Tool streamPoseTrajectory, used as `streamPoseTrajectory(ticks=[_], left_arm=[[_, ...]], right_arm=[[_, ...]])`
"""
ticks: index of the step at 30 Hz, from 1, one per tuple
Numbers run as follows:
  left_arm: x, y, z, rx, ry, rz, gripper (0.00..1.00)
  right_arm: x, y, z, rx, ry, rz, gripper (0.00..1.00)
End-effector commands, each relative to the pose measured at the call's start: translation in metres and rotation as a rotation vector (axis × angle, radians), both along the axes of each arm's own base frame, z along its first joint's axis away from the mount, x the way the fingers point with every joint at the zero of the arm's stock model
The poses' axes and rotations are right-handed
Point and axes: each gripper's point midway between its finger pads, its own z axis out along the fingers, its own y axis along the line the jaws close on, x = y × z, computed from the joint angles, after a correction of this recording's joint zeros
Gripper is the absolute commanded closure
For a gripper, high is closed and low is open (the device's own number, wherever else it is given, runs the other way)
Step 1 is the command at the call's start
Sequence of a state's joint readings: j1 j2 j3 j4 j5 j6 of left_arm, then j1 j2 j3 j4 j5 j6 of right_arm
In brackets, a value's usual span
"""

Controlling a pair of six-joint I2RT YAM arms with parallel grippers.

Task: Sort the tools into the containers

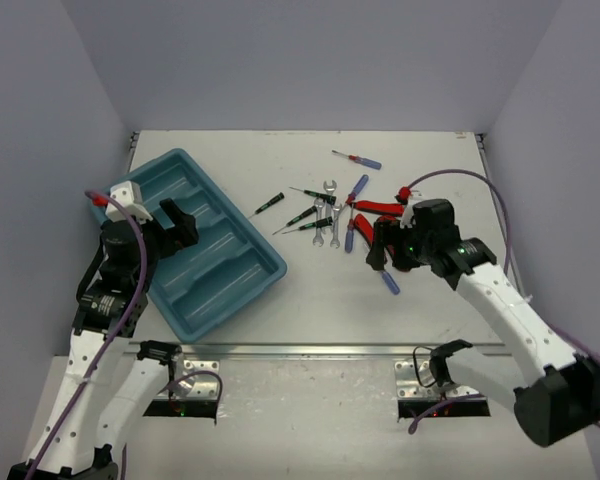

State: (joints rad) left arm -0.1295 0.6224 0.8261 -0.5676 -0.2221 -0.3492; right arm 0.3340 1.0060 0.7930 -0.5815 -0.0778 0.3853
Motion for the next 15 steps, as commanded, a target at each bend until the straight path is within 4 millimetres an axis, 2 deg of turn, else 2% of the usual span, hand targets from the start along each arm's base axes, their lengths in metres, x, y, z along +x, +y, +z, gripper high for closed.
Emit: streamPoseTrajectory(ticks=[1,4,5,6,9,15], left_arm=[[0.007,-0.004,0.009,-0.011,-0.037,-0.018,0.0],[0.007,-0.004,0.009,-0.011,-0.036,-0.02,0.0],[0.007,-0.004,0.008,-0.011,-0.034,-0.02,0.0],[0.007,-0.005,0.008,-0.011,-0.033,-0.021,0.0],[0.007,-0.006,0.009,-0.013,-0.036,-0.027,0.0],[0.008,-0.008,0.007,-0.014,-0.032,-0.036,0.0]], right_arm=[[-0.007,-0.002,-0.046,-0.315,0.163,0.045,0.02],[-0.003,0.003,-0.067,-0.361,0.222,0.08,0.17],[-0.002,0.002,-0.068,-0.367,0.22,0.077,0.17],[0.002,-0.001,-0.074,-0.391,0.216,0.067,0.26],[0.006,-0.005,-0.084,-0.437,0.246,0.065,0.36],[0.01,-0.018,-0.104,-0.472,0.31,0.027,0.42]])
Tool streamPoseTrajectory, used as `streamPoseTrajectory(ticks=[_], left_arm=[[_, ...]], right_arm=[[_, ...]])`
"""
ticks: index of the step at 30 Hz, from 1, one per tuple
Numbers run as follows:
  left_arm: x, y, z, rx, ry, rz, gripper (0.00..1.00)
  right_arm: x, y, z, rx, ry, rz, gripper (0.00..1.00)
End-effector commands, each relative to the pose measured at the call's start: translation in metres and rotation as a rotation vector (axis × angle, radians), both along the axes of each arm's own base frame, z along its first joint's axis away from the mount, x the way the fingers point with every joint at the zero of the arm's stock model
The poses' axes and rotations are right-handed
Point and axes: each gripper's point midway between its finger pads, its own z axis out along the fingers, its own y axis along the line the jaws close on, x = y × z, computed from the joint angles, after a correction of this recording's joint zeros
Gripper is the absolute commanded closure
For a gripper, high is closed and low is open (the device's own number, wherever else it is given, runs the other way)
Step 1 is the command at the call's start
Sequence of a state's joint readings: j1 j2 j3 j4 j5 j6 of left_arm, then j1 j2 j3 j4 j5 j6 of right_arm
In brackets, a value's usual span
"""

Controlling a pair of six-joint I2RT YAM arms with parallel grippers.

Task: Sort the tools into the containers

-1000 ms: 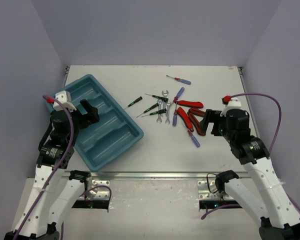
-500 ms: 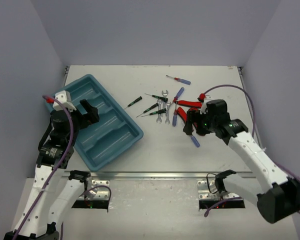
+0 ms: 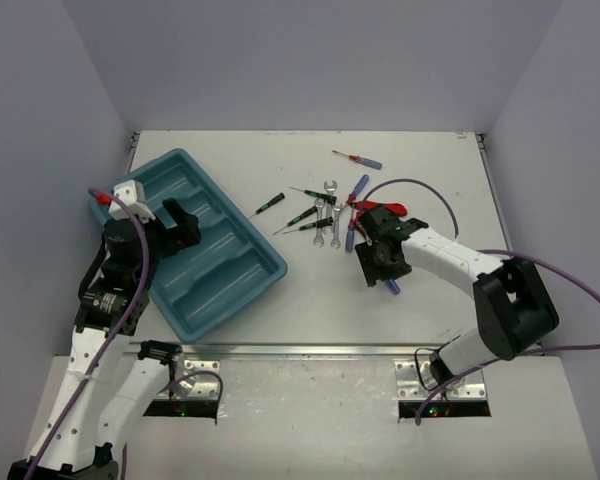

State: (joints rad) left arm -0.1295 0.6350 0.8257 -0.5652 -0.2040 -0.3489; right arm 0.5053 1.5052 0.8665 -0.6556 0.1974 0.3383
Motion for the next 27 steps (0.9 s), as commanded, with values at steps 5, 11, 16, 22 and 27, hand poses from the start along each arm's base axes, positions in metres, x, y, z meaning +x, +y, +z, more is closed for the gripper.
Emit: streamPoseTrajectory(ticks=[5,11,16,22,27], left_arm=[[0.007,-0.007,0.008,-0.01,-0.037,-0.031,0.0],[0.006,-0.008,0.01,-0.011,-0.044,-0.038,0.0],[0.006,-0.01,0.01,-0.012,-0.047,-0.047,0.0],[0.007,-0.01,0.009,-0.011,-0.042,-0.05,0.0],[0.008,-0.01,0.008,-0.007,-0.035,-0.047,0.0]], right_arm=[[0.026,-0.01,-0.013,-0.001,-0.015,-0.019,0.47],[0.028,-0.009,-0.031,-0.019,0.033,-0.005,0.51],[0.022,-0.004,-0.045,-0.003,0.081,-0.011,0.66],[0.014,0.01,-0.025,0.025,0.046,0.021,0.92],[0.023,0.029,0.026,0.108,-0.083,0.06,0.96]])
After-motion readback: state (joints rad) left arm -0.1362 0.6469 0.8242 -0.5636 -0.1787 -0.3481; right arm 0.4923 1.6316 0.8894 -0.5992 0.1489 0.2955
